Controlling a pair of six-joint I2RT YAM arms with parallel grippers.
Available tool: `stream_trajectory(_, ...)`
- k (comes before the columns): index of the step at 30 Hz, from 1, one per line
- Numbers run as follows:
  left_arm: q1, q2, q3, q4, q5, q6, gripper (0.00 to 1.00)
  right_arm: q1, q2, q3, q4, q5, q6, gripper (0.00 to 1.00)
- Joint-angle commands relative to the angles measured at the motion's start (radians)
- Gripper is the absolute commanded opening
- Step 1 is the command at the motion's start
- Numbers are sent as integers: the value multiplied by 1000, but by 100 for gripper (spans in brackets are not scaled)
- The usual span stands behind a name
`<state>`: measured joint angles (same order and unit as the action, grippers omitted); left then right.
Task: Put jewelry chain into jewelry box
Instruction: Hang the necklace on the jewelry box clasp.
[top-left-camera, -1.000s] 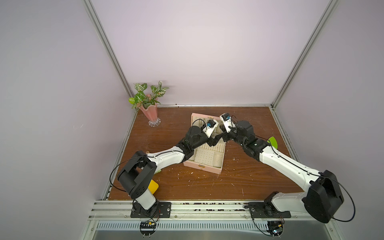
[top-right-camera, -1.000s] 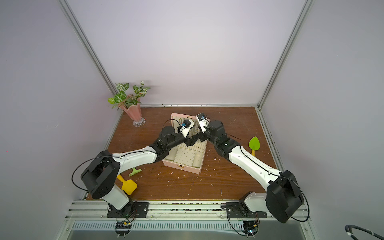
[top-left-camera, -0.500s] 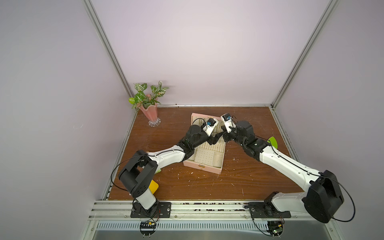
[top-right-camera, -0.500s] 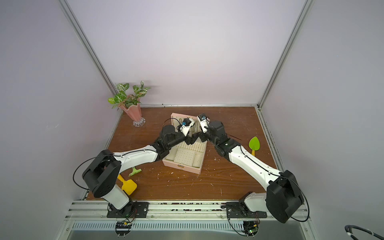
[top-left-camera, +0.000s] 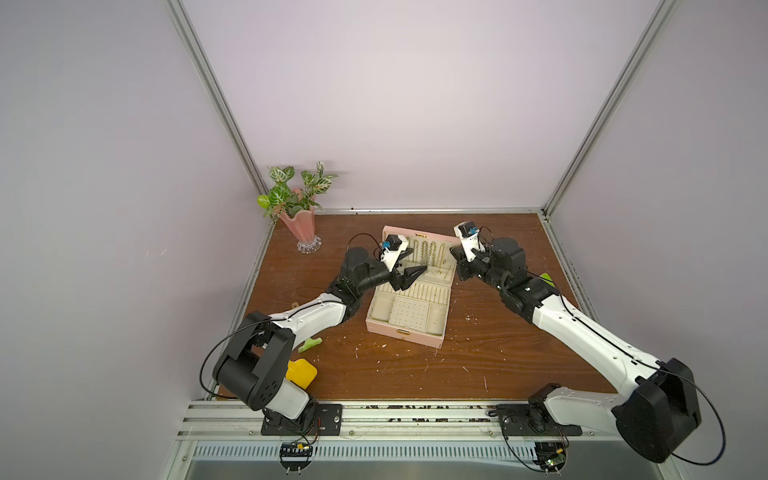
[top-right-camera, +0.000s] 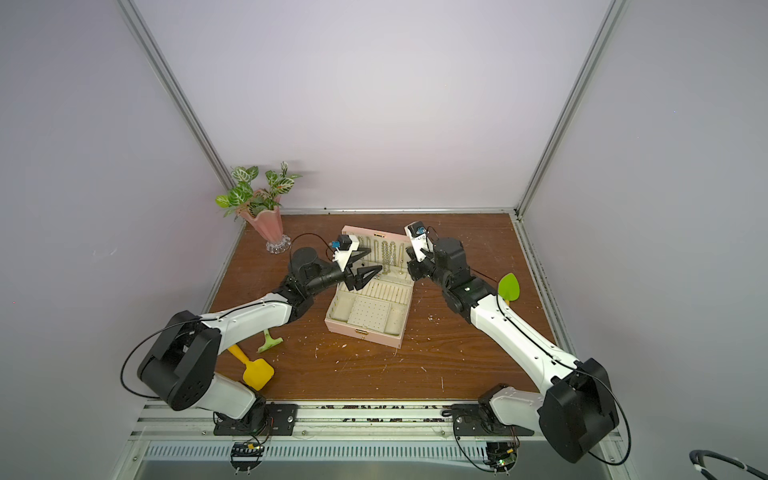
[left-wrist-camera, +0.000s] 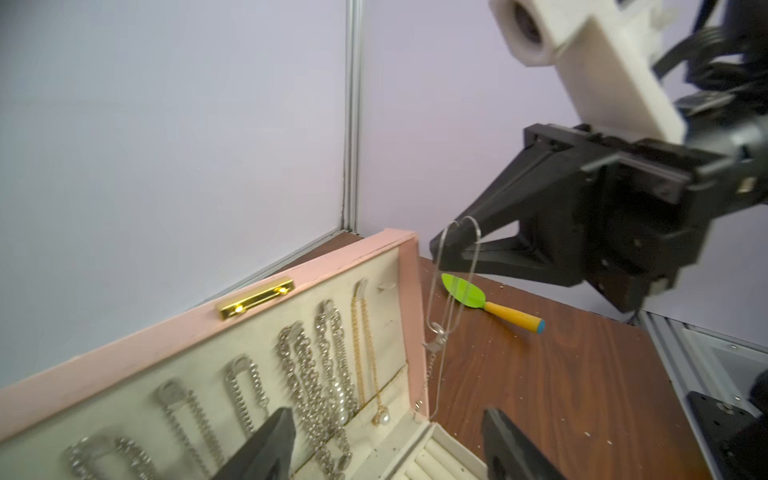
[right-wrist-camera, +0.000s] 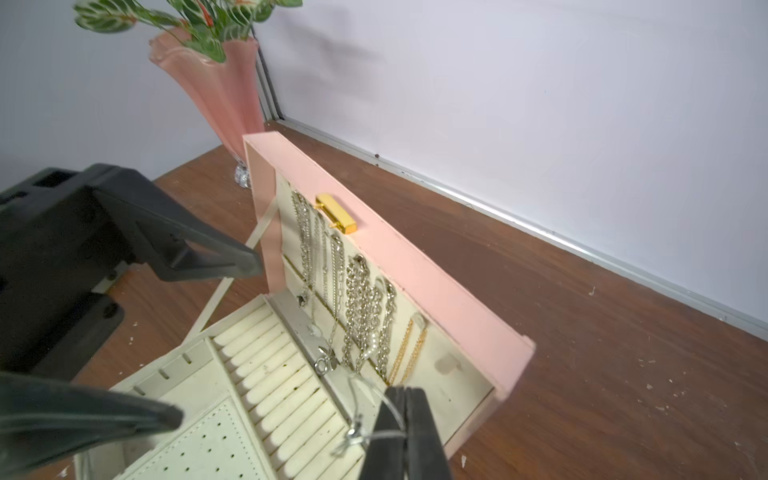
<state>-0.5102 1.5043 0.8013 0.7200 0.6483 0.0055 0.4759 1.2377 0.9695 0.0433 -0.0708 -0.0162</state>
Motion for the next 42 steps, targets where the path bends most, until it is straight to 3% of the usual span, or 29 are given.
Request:
stream_trajectory(1, 0, 4, 3, 22, 141, -5, 73, -24, -25, -8, 21, -124, 24, 8)
stream_trajectory(5, -31, 61, 53, 33, 133, -22, 73, -38, -29, -24, 37, -173, 55, 9)
stream_trajectory(9, -79, 127, 134, -18, 48, 10, 73, -40, -33, -36, 59, -193, 78, 9)
stream_trajectory(18, -106, 238, 213, 68, 29, -68, 72, -40, -40, -47, 72, -209, 99, 9)
stream_trajectory(19, -106, 249, 218, 79, 31, -77, 62, -39, -41, -48, 73, -209, 99, 9)
stream_trajectory(25, -106, 272, 233, 103, 6, -74, 45, -40, -40, -41, 60, -209, 86, 9)
stream_trajectory(35, -106, 306, 275, 101, 50, -61, 37, -40, -25, -28, 37, -235, 65, 9)
stream_trajectory(42, -106, 304, 273, 101, 7, -50, 11, -40, -6, -12, 26, -143, 54, 8)
